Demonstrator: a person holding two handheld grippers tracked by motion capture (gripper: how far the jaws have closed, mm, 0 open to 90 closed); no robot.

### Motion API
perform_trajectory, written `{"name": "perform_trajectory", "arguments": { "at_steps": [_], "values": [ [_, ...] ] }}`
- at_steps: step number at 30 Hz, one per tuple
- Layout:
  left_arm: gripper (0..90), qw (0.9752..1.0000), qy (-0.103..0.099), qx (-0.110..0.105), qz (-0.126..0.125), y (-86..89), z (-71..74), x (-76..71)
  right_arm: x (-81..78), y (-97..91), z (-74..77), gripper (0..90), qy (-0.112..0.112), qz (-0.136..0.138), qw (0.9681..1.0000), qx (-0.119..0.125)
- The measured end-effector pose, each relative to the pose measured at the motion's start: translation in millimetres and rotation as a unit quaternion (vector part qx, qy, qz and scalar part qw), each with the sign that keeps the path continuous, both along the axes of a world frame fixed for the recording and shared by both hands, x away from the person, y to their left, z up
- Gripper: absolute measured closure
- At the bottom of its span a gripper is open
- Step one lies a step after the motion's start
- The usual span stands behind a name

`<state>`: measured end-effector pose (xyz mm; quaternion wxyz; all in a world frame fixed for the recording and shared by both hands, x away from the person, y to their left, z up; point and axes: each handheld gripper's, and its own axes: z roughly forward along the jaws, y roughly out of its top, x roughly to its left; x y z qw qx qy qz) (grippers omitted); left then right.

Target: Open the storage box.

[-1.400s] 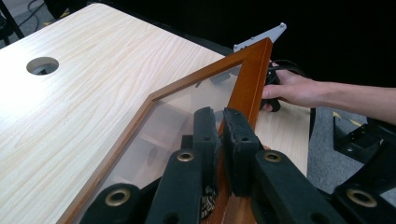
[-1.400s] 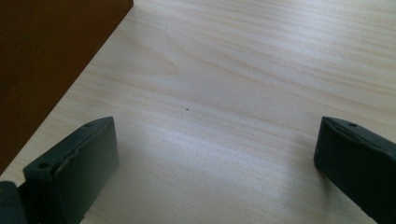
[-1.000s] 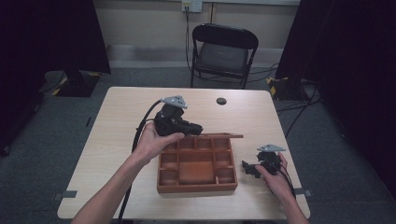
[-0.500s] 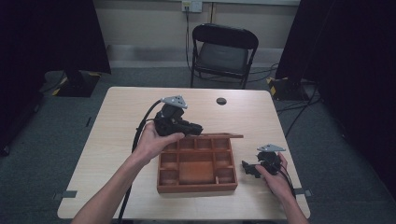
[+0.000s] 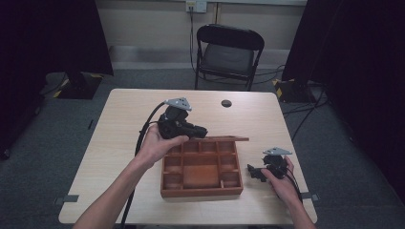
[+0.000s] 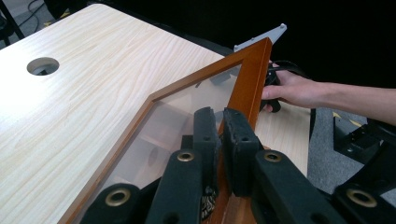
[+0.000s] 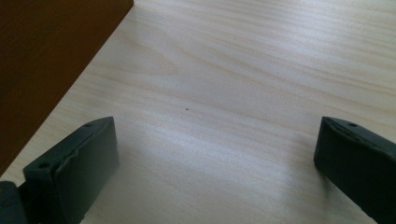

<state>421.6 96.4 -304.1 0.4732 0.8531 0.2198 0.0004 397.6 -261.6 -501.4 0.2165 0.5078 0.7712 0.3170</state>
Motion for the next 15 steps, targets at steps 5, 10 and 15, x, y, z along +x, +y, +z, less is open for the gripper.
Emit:
{"name": "perform_trajectory", "arguments": {
  "at_steps": [5, 10, 15],
  "values": [
    [84.4, 1.0, 0.0, 0.0, 0.001, 0.2, 0.0, 0.1, 0.1, -0.1, -0.1, 0.0, -0.001, 0.001, 1.0, -0.001],
    [84.4, 1.0, 0.001, 0.0, 0.001, 0.0, 0.1, 0.1, 0.1, -0.1, -0.1, 0.0, -0.001, 0.001, 1.0, -0.001],
    [84.4, 1.0, 0.0, 0.001, 0.0, 0.0, 0.1, -0.1, 0.0, 0.0, 0.0, 0.0, 0.0, 0.0, 1.0, 0.0]
  ]
}}
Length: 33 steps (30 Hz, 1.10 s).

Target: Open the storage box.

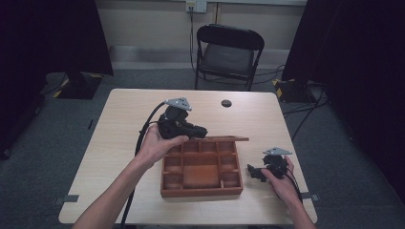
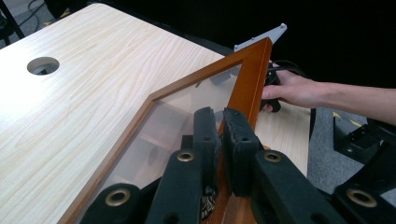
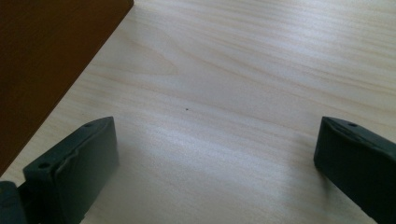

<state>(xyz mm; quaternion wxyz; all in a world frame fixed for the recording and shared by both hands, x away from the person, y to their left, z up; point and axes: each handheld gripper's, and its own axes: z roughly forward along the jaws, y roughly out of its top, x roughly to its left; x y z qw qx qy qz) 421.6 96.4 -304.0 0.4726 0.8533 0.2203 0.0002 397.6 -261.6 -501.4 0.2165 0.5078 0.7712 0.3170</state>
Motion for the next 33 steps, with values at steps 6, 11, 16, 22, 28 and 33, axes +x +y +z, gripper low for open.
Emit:
{"name": "perform_trajectory", "arguments": {
  "at_steps": [6, 11, 16, 22, 28, 33],
  "values": [
    [84.4, 1.0, -0.001, -0.003, 0.0, 0.4, 0.0, 0.4, 0.1, -0.2, -0.1, 0.0, -0.001, 0.001, 1.0, -0.001],
    [84.5, 1.0, 0.0, 0.001, 0.0, 0.1, 0.3, 0.0, 0.0, -0.1, -0.1, 0.0, 0.0, 0.001, 1.0, 0.0],
    [84.4, 1.0, 0.0, 0.001, 0.001, 0.2, 0.3, 0.1, 0.0, -0.1, -0.1, 0.0, -0.001, 0.001, 1.0, -0.001],
    [84.4, 1.0, 0.0, 0.0, 0.0, -0.3, 0.5, 0.2, 0.0, -0.1, -0.1, 0.0, 0.0, 0.001, 1.0, 0.0],
    [84.5, 1.0, -0.001, 0.001, 0.002, -0.5, 1.1, 0.6, 0.1, -0.2, -0.1, 0.0, -0.001, 0.001, 1.0, -0.001],
    [84.5, 1.0, -0.002, 0.003, 0.0, -0.5, 1.0, 0.3, 0.0, 0.0, 0.0, 0.0, 0.0, 0.0, 1.0, 0.0]
  ]
}}
